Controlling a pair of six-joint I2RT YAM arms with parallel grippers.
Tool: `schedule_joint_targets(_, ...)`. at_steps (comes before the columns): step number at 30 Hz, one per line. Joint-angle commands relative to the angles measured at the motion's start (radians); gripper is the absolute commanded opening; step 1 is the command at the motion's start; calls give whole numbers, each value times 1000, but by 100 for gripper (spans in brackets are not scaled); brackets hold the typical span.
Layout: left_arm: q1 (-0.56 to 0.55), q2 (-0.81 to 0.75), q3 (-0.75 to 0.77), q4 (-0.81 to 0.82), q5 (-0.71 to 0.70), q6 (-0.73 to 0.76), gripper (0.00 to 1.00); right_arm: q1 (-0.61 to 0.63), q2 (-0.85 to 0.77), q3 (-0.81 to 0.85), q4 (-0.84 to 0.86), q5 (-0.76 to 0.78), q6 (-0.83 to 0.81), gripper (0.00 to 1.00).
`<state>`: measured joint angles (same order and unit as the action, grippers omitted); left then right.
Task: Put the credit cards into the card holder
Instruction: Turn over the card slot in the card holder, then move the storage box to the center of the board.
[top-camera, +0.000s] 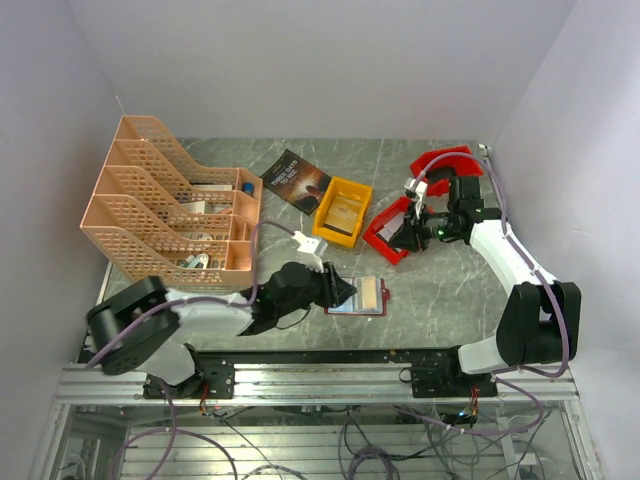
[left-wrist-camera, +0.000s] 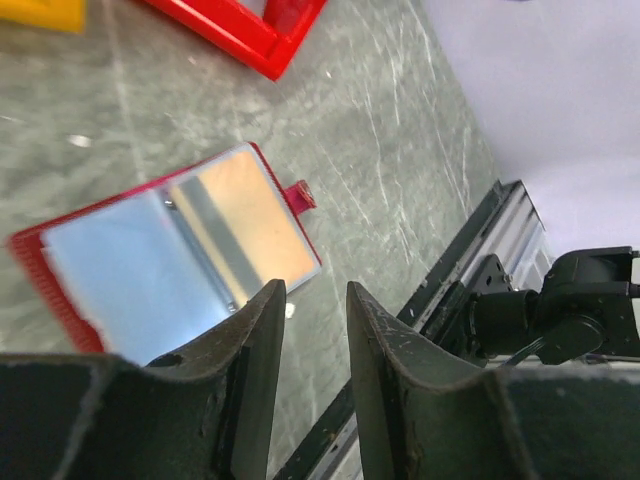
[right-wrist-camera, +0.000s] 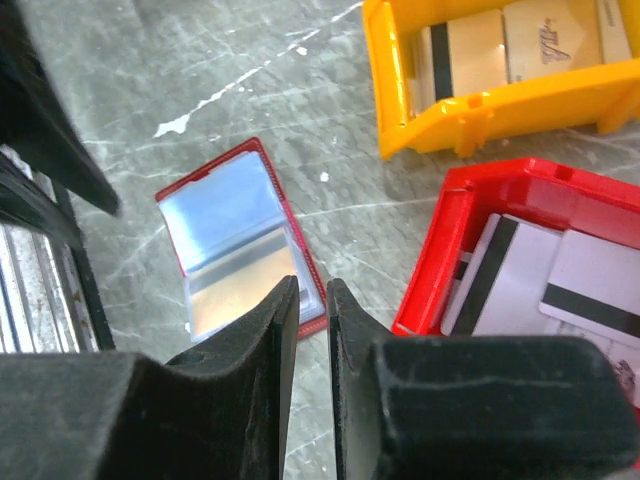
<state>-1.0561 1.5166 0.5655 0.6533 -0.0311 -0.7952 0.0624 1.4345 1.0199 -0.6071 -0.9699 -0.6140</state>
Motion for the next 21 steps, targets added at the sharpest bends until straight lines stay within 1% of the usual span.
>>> schedule_joint_targets(1,-7,-215,-95,-73,-197,91,43,-24,-5,-1,32,60,19,19)
schedule_joint_targets(2,-7,-267,-110,-106,-215,105,43,-23,6,10,40,103,25,19)
schedule_joint_targets(3,-8,-333,-120,-155,-237,121,43,-21,16,25,57,171,36,23)
schedule_joint_targets(5,-6,-413,-141,-204,-268,131,56,-15,31,44,85,288,37,28)
schedule_joint_targets(6,-5,-449,-156,-212,-281,126,64,-8,37,47,108,346,30,35)
schedule_joint_targets(8,-3,-514,-196,-214,-305,100,90,9,52,46,149,435,19,45)
schedule_joint_targets(9,-1,-538,-214,-217,-325,76,98,20,64,48,168,472,14,48)
schedule_joint_targets(11,1,-574,-244,-210,-326,60,100,38,93,67,179,526,11,51)
schedule_joint_targets(14,1,-616,-267,-219,-315,34,99,43,143,113,171,538,10,51)
schedule_joint_targets(21,2,-665,-333,-170,-305,-1,98,59,219,175,164,545,2,51)
